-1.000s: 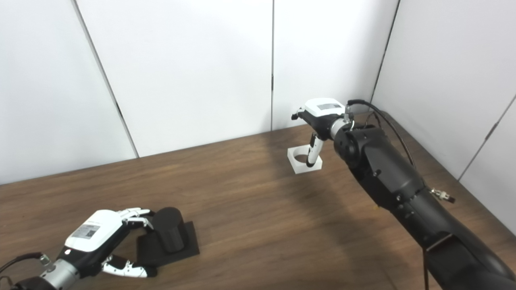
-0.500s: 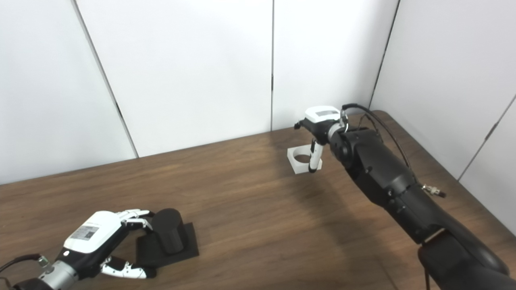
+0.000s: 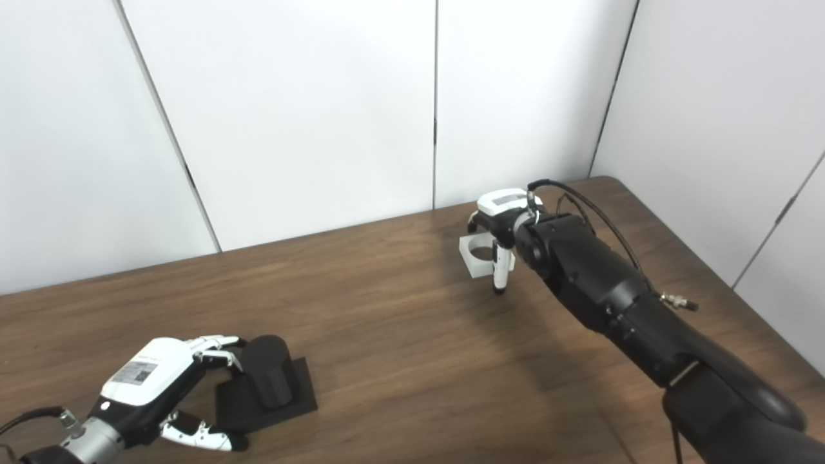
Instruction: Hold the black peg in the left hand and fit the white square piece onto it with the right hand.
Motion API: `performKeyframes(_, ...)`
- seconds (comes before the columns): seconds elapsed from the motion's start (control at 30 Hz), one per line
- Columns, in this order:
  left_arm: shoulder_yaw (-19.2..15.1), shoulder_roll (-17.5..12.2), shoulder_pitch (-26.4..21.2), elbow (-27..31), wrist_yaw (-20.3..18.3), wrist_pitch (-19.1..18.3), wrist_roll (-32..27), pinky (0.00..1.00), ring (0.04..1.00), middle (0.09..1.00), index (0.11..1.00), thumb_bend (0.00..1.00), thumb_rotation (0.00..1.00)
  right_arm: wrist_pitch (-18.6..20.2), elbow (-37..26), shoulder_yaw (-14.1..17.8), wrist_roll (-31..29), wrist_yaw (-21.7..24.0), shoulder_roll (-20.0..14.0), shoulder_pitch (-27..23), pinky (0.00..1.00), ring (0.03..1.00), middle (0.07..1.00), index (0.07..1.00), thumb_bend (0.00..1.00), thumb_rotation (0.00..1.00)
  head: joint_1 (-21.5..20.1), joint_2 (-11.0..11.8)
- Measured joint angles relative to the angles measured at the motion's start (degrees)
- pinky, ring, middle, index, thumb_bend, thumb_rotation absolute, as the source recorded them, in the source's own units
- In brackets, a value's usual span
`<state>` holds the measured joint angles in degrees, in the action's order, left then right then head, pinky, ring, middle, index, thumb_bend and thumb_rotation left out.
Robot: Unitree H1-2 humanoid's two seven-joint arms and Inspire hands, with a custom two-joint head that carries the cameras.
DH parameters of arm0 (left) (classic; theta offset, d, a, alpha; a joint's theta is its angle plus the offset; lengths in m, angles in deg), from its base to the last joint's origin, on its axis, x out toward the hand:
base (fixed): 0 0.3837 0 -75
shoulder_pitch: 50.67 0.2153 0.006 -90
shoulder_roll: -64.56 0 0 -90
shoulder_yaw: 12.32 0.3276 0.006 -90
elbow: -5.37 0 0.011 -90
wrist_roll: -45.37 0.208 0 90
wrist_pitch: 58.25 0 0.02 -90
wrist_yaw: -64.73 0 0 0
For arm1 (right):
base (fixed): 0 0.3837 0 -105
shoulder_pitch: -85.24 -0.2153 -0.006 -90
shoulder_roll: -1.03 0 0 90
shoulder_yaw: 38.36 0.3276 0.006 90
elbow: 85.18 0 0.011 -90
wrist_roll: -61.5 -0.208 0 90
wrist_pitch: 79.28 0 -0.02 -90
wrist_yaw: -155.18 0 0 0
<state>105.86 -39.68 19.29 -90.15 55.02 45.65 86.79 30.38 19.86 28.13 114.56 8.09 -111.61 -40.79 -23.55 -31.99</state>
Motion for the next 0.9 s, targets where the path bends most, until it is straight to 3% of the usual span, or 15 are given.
performKeyframes(0.6,-0.4,-0.3,0.9,0.8,-0.3,0.1,-0.2,0.76,0.853,0.858,0.489,0.52,0.05,-0.3,5.9,-1.7,0.6,-2.9,0.9,-2.5,0.82,0.879,0.899,0.802,0.88,0.17,0.2,-0.5)
performKeyframes(0.8,-0.5,-0.3,1.0,0.8,-0.4,0.1,-0.5,0.79,0.862,0.864,0.489,0.52,0.05,-0.3,7.1,-2.7,1.5,-2.7,0.5,-3.3,0.78,0.815,0.813,0.645,0.79,0.27,0.4,-1.0)
performKeyframes(0.9,-0.6,-0.3,1.1,0.8,-0.5,0.2,-0.7,0.78,0.859,0.865,0.489,0.52,0.05,0.1,7.0,-2.6,1.9,-2.1,0.4,-3.3,0.84,0.84,0.791,0.588,0.73,0.26,0.4,-1.0)
